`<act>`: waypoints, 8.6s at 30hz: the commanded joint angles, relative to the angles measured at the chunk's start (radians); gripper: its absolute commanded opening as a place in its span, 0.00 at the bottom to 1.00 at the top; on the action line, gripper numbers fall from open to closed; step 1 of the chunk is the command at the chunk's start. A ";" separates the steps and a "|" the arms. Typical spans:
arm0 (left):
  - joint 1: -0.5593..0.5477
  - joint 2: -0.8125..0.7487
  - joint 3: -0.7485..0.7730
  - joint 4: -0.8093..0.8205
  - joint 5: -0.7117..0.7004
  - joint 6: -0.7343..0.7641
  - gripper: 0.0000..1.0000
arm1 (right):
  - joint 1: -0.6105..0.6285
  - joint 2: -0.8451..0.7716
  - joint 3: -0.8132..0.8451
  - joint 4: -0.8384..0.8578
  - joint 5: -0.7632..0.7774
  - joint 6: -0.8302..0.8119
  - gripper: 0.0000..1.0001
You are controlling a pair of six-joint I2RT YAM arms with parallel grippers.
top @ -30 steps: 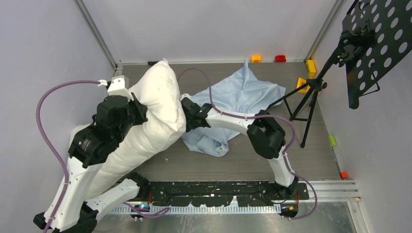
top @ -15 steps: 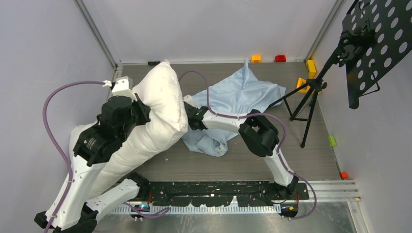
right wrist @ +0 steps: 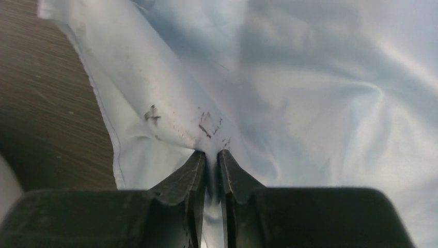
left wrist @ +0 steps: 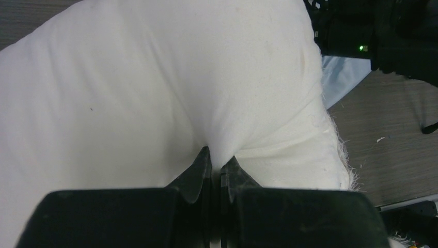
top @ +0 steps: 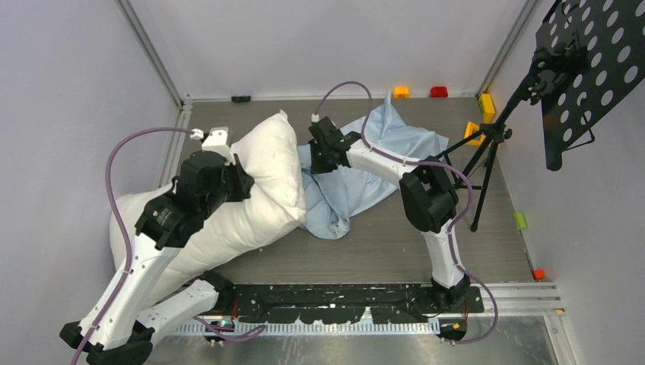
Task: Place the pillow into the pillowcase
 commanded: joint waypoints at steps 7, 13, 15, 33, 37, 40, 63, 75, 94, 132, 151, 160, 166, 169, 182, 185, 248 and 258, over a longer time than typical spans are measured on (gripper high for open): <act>0.010 -0.037 -0.011 -0.037 -0.027 0.035 0.00 | 0.005 -0.025 0.063 0.006 -0.161 0.052 0.03; 0.010 -0.040 -0.057 0.011 0.136 0.075 0.00 | -0.016 -0.031 0.090 -0.020 -0.119 0.114 0.00; 0.010 -0.036 -0.068 0.040 0.218 0.080 0.00 | -0.038 -0.022 0.124 -0.064 -0.074 0.144 0.00; 0.007 -0.062 -0.354 0.161 0.494 0.010 0.00 | -0.071 -0.160 0.106 -0.079 0.200 0.163 0.00; 0.001 -0.037 -0.381 0.177 0.498 0.013 0.00 | -0.057 -0.200 0.114 -0.082 0.241 0.121 0.00; -0.004 -0.014 -0.395 0.203 0.504 0.014 0.00 | -0.036 -0.243 0.096 -0.068 0.274 0.082 0.01; -0.023 0.319 -0.045 0.479 -0.041 0.076 0.00 | 0.119 -0.412 0.053 -0.192 0.164 -0.117 0.01; 0.005 0.584 -0.086 0.628 -0.166 -0.005 0.00 | 0.090 -0.384 -0.008 -0.233 0.115 -0.075 0.00; -0.222 0.335 -0.041 0.293 0.168 0.345 0.98 | -0.011 -0.291 0.059 -0.219 0.033 0.003 0.07; -0.211 0.570 -0.004 0.364 -0.194 0.243 0.00 | 0.054 -0.501 -0.533 0.265 0.160 0.094 0.48; -0.198 0.560 0.056 0.337 -0.196 0.246 0.00 | 0.077 -0.299 -0.453 0.306 0.440 0.127 0.01; -0.139 0.653 0.124 0.400 -0.172 0.150 0.00 | 0.247 -0.553 -0.233 -0.083 0.496 0.013 0.01; -0.122 0.756 0.047 0.547 -0.015 -0.037 0.00 | 0.235 -0.634 -0.078 -0.174 0.270 -0.017 0.00; -0.122 0.791 -0.038 0.644 0.036 -0.166 0.00 | 0.168 -0.619 -0.052 -0.162 0.133 0.015 0.00; -0.122 0.526 -0.173 0.545 0.140 -0.281 0.40 | 0.018 -0.612 -0.241 -0.082 -0.076 0.097 0.11; -0.122 0.442 -0.166 0.450 0.122 -0.283 0.43 | 0.017 -0.626 -0.235 -0.093 -0.090 0.079 0.30; 0.143 0.142 -0.549 0.619 0.233 -0.364 0.00 | 0.239 0.278 1.083 -0.428 0.380 -0.264 0.06; 0.165 0.198 -0.427 0.693 0.009 -0.472 0.00 | 0.268 0.097 0.841 -0.226 -0.004 -0.114 0.00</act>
